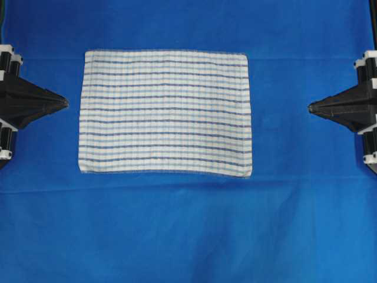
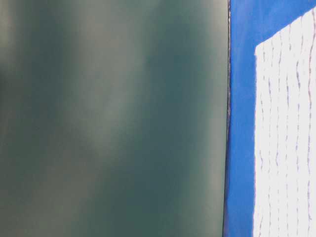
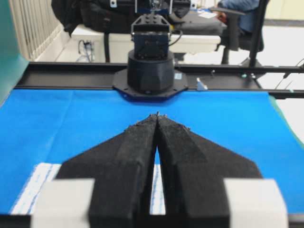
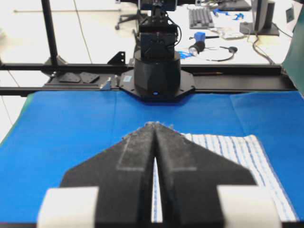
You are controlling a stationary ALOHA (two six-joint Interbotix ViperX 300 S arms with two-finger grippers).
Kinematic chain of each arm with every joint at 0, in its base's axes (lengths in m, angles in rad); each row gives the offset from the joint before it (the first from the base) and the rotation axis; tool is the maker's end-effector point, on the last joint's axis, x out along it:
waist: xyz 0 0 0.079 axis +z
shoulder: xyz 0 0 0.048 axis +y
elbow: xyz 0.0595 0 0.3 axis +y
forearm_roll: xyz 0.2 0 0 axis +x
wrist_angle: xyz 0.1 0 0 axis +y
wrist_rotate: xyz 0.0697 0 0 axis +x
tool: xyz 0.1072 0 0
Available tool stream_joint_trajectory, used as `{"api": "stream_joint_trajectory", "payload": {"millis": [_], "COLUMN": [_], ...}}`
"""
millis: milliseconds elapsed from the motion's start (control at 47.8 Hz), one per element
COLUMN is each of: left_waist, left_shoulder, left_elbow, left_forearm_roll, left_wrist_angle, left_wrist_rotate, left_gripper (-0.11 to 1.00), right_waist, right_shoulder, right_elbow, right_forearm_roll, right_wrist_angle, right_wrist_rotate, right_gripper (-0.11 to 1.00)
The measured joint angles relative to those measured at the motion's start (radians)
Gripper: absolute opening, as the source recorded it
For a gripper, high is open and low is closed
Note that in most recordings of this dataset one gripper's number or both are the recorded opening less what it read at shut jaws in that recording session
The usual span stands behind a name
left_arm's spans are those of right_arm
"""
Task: Fold the blue towel.
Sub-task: 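Move both grippers to the far corners of the white striped towel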
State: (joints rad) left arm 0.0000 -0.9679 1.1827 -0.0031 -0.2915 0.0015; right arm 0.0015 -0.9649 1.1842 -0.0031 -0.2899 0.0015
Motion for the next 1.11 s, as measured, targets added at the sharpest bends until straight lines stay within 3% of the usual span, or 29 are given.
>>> {"api": "stream_joint_trajectory", "payload": {"millis": [230,627,669,732,857,962,1108], "left_waist": [0.037,0.308,0.345,0.38,0.462,0.512,0.574], "left_shoulder": [0.009,0.066,0.089,0.121,0.21,0.278,0.402], "left_elbow": [0.0,0.037,0.043,0.048,0.058,0.063,0.064], "left_forearm_roll": [-0.021,-0.026,-0.026,-0.025,-0.026,-0.026,-0.028], "left_wrist_angle": [0.052,0.16,0.161,0.16,0.155,0.146,0.106], "left_wrist_rotate": [-0.011,-0.054,-0.055,-0.058,-0.06,-0.061,-0.061], "left_gripper": [-0.01,0.03,0.11,0.26,0.65,0.89,0.87], "right_waist": [-0.077,-0.295,-0.319,-0.353,-0.408,-0.434,-0.488], "right_shoulder": [0.023,0.253,0.293,0.351,0.479,0.592,0.747], "right_elbow": [-0.005,-0.058,-0.064,-0.077,-0.118,-0.17,-0.229], "right_forearm_roll": [0.0,0.002,0.002,0.002,0.002,0.0,0.0], "right_wrist_angle": [0.011,0.014,0.014,0.015,0.023,0.038,0.048], "right_wrist_rotate": [0.006,0.069,0.074,0.078,0.081,0.078,0.071], "right_gripper": [0.0,0.01,0.06,0.24,0.6,0.58,0.53]}}
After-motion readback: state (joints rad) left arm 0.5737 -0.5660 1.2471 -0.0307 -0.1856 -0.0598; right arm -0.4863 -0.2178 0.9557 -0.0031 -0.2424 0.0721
